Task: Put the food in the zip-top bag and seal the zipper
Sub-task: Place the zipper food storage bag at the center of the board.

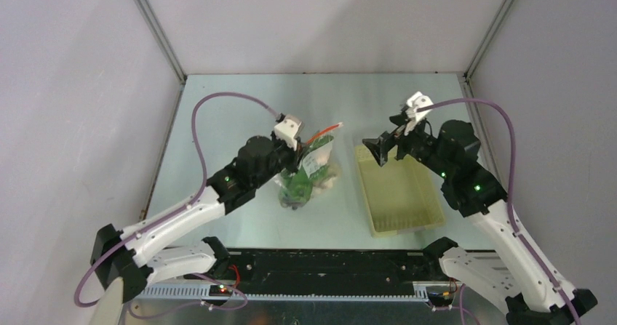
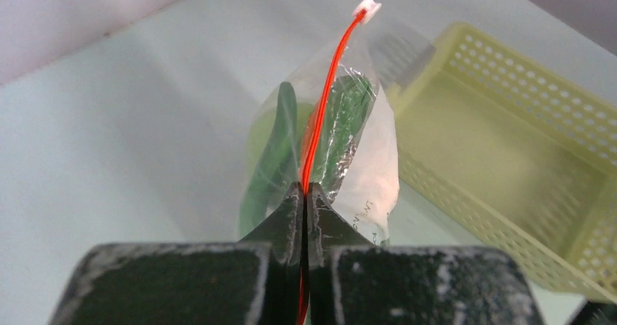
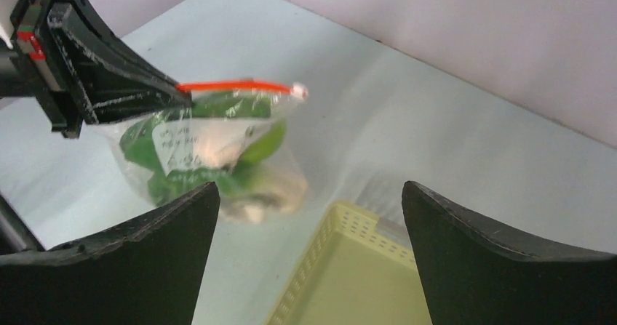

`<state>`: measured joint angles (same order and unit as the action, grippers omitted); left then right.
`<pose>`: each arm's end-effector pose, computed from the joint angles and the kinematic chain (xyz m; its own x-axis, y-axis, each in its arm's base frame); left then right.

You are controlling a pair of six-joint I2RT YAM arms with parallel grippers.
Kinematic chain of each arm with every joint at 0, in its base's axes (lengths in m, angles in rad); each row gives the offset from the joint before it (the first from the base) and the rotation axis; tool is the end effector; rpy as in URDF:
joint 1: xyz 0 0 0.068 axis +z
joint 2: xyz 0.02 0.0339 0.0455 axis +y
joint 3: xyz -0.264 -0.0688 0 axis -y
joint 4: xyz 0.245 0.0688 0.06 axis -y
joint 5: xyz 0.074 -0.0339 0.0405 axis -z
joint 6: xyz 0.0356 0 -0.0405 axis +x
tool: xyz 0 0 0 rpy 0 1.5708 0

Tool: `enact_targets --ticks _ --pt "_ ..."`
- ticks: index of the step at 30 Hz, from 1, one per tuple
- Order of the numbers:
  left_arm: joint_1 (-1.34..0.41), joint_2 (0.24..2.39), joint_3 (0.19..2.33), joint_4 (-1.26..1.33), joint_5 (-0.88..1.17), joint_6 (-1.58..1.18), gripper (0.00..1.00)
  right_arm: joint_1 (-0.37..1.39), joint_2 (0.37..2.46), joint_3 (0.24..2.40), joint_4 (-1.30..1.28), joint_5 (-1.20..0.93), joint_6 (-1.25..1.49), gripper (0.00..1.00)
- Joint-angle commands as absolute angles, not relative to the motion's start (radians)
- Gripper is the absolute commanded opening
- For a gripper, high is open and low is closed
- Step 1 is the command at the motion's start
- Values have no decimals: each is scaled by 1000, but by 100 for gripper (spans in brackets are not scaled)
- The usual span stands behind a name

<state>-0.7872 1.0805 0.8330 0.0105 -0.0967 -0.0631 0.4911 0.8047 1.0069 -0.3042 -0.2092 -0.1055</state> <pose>0.1819 -0.1777 0.3189 -0.2057 0.1175 -0.9715 0.6271 0.7780 -0.0387 0.1492 0.0882 0.4006 -0.0215 -0.1283 -0.9915 -0.6494 0.7558 -0.0837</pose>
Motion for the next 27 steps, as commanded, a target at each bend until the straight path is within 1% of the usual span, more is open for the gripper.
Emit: enact_targets --ticks 1,3,5,6,9,10,11,12,13,15,17,18,19,20,21,22,24,27 --pt "-648 1177 1001 125 119 79 0 449 740 935 -250 -70 83 99" --pt "-587 1249 1063 95 191 128 0 446 690 882 -256 -16 118 100" --pt "-530 1366 1141 50 267 169 0 445 630 837 -257 42 129 99" --pt "-493 1399 1206 22 287 180 0 444 589 813 -258 59 134 99" --pt "-420 1588 1369 -106 386 190 0 442 522 783 -273 120 134 100" --pt "-385 1628 1457 -129 423 184 0 441 515 776 -277 139 130 100" --pt "-368 1706 1498 -175 437 178 0 440 507 775 -289 148 127 99" --pt "-342 1742 1610 -198 446 175 0 439 505 773 -297 170 123 99" --pt "-330 1813 1639 -256 444 181 1 437 506 773 -303 181 122 99" --pt "-305 1906 1789 -346 407 199 3 435 511 773 -314 206 116 99" --pt "-278 1970 1865 -401 332 210 16 432 518 773 -320 216 117 100" --pt "-271 1992 1878 -406 273 206 31 432 520 773 -320 215 118 99" --pt "-255 1997 1882 -388 238 194 41 431 526 773 -320 213 118 100" --pt "-245 2001 1878 -366 171 158 76 430 530 773 -320 214 118 100" --pt "-226 2002 1874 -322 136 140 88 430 538 773 -316 217 119 99" --pt "-217 2003 1877 -292 58 99 97 429 542 773 -315 238 123 99" --pt "-187 1997 1898 -279 -18 47 99 429 552 773 -304 309 159 99" --pt "-160 1960 1924 -281 -85 10 100 423 547 773 -302 418 233 100"
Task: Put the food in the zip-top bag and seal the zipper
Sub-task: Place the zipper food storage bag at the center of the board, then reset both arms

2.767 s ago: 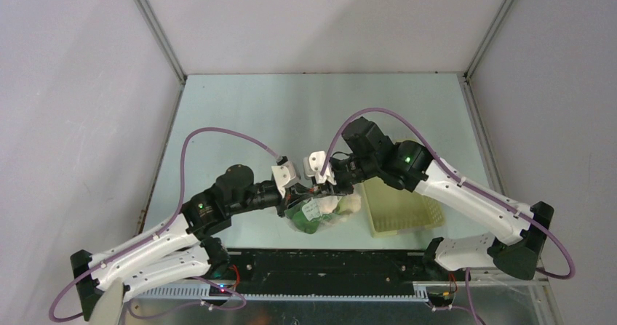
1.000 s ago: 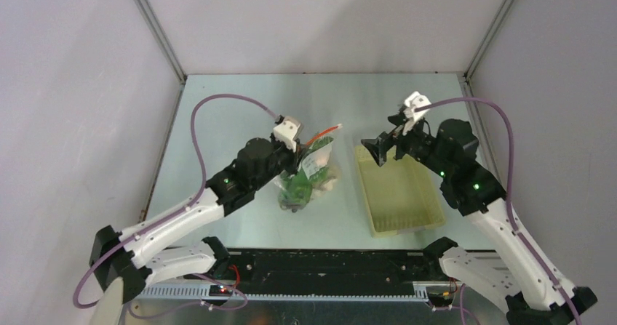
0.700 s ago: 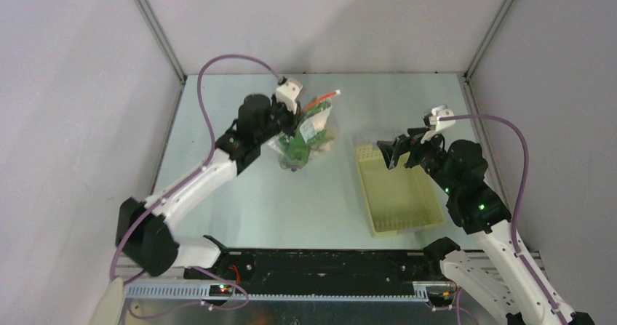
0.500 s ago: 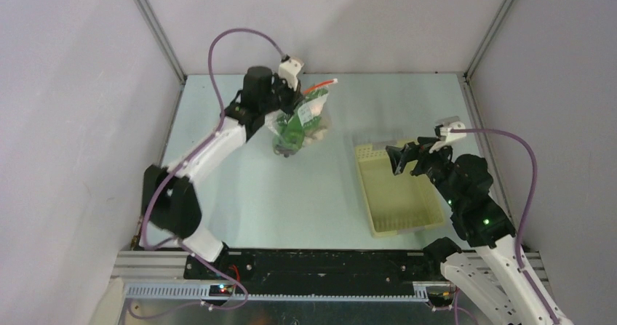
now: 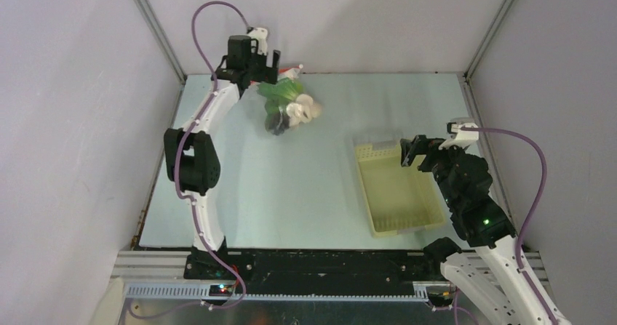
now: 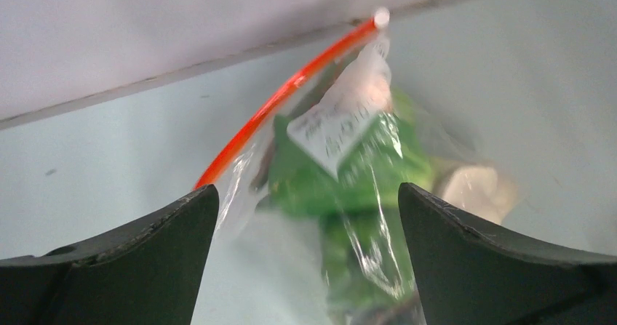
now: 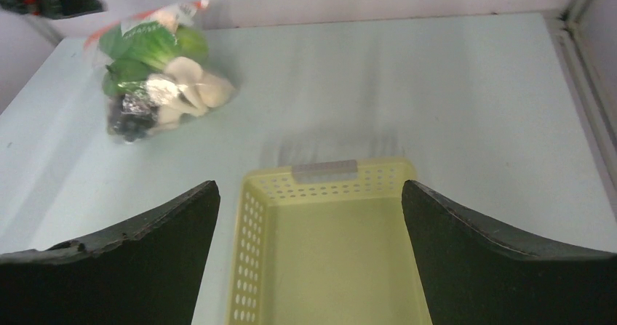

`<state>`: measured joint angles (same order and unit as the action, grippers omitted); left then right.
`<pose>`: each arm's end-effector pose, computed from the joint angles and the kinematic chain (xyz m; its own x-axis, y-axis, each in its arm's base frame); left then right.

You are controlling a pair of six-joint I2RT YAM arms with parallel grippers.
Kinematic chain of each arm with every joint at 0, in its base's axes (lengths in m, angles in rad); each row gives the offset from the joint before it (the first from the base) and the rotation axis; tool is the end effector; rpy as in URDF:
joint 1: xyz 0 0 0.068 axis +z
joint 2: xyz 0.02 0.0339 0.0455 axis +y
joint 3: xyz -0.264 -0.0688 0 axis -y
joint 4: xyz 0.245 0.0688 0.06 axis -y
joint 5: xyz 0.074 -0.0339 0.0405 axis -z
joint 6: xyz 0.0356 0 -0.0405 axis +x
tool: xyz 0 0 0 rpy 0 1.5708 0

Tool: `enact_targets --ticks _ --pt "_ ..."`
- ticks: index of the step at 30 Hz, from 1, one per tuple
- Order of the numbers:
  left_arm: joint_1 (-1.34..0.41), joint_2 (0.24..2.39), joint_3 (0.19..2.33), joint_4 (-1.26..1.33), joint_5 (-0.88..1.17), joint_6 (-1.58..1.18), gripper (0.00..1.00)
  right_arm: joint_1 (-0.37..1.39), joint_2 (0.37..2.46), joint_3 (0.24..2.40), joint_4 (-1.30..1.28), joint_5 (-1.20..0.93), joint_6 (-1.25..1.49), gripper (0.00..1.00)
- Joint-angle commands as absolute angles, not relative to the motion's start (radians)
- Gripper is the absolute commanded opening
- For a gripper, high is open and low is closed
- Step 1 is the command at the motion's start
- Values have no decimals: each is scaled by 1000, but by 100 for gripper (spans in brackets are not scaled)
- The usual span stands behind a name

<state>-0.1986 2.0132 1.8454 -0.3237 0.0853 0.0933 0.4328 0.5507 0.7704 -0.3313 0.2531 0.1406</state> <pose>0.4711 -0.0979 0.3187 -0.4355 0.1823 -0.8815 0.3121 0.9491 0.0421 0.1207 0.0460 0.3515 -0.1254 0.0915 -0.9879 -0.1642 0.9801 0.1117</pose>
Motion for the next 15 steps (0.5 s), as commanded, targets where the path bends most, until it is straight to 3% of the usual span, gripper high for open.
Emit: enact_targets --ticks 1,8,15 --pt "-159 1928 1923 -281 -105 8 100 422 541 772 -308 433 247 100" --pt "-161 1598 1740 -361 -254 -219 100 379 528 785 -418 501 337 99" --pt "-243 985 1026 -306 -278 -550 100 353 553 798 -550 432 395 99"
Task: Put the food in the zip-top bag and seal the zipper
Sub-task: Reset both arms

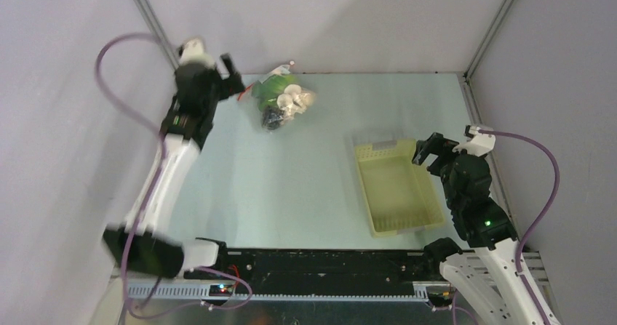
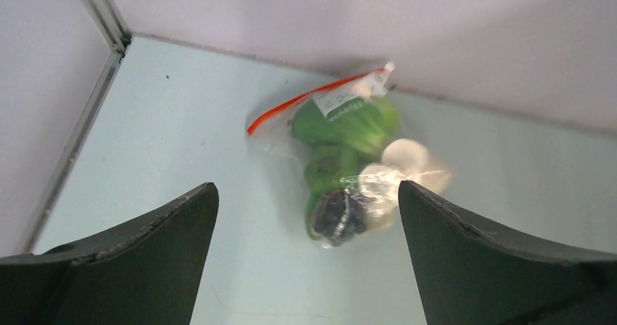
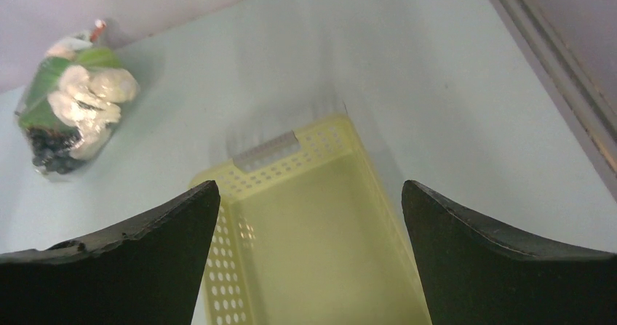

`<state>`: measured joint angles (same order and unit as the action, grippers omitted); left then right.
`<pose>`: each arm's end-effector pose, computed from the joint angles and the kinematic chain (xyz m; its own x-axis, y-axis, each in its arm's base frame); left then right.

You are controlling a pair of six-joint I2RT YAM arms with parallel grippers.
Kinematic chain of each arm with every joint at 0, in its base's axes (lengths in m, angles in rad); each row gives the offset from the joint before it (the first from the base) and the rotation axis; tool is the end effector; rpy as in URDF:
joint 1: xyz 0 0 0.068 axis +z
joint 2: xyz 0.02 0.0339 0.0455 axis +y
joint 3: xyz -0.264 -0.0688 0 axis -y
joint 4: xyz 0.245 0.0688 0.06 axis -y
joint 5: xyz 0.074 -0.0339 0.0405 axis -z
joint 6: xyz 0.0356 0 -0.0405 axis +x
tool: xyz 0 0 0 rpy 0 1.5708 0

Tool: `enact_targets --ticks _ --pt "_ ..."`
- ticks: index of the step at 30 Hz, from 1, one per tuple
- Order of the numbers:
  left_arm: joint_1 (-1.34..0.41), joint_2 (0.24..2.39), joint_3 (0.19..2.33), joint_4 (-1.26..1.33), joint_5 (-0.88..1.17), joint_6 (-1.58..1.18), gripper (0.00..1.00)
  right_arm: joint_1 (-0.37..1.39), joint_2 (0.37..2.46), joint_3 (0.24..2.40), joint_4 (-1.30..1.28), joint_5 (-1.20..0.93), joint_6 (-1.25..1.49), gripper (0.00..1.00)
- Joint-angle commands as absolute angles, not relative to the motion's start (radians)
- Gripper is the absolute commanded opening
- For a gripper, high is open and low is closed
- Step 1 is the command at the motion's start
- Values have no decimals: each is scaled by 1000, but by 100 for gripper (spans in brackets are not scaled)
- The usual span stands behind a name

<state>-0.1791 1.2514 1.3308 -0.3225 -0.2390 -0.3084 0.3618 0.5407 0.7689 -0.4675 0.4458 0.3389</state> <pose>0.2790 -0.0419 0.4173 -0.2096 -0.2618 -0.9421 -0.1224 0.9629 -0.2403 0.1194 0.0288 0.3381 -0.1850 0.2507 -0.9502 0.1420 0.9636 0.2266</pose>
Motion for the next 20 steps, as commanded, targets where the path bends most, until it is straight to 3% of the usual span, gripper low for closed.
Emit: enact_targets --ticks 1,4,7,12,20 --pt "-263 856 965 -338 -286 -610 100 352 557 798 -570 428 398 99" --pt "-324 579 704 -416 -322 -784 100 352 558 798 -602 410 397 100" --pt "-328 426 595 -550 -284 -833 100 352 550 798 -635 403 383 100" --pt "-327 289 614 -787 -366 -852 100 352 513 784 -657 408 394 100" --pt "-327 295 665 -843 -394 -834 100 351 500 765 -664 409 391 100"
